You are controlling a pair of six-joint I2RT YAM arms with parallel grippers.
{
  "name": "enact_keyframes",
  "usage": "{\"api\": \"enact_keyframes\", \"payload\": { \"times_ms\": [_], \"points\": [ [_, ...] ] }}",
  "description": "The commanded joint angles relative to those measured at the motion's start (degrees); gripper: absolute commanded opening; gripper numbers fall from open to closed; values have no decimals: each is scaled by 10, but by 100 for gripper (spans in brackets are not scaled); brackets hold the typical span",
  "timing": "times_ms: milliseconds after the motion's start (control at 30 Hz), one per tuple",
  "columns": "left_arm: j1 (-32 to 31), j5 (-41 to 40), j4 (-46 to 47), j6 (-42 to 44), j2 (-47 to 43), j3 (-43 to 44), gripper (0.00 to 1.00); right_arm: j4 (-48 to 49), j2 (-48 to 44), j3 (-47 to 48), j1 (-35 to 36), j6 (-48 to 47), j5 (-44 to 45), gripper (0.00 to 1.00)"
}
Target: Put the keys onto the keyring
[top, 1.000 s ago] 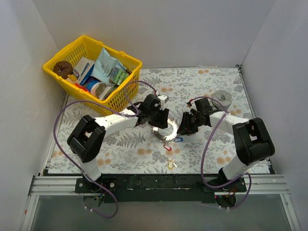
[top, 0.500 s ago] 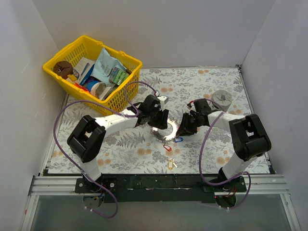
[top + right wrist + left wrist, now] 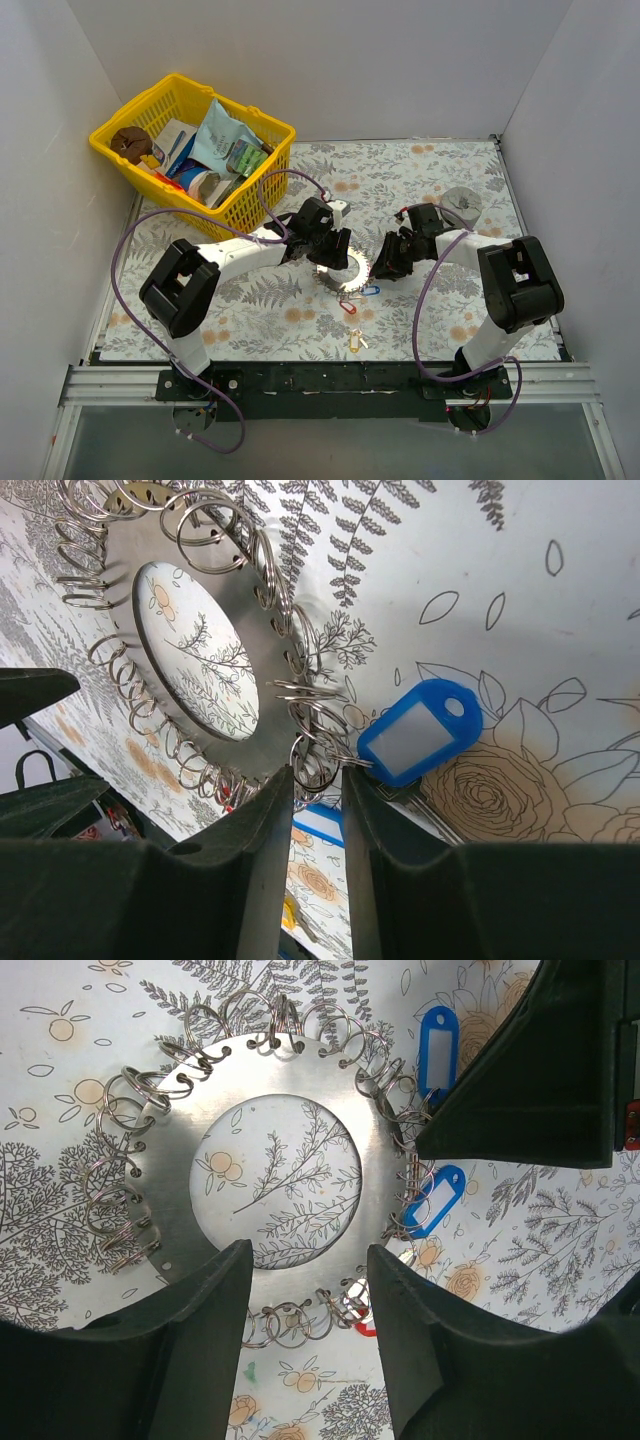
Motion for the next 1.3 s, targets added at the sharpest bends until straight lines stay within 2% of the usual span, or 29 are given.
{"api": "enact_keyframes", "payload": {
  "times_ms": [0,567,800,900,1100,1233,1267],
  "points": [
    [1,5,-2,9,-21,2,49,14,4,21,-4,4,-11,33],
    [1,4,-2,11,-20,-4,50,37,15,23,-11,16,-27,27],
    [1,3,2,8,-21,-14,50,68,-49,11,-11,5,-86,32],
    [1,0,1,7,-23,-18,50,37,-61,24,-12,-14,-79,34],
    [1,-2,2,5,-30,-22,50,-23,-85,61,-13,-114,-32,50],
    [1,-2,-2,2,-42,-20,50,-16,-125,56,-14,-194,-1,65],
    [1,1,-2,-2,-43,-17,50,-10,-135,53,-14,-210,0,67]
  ]
}}
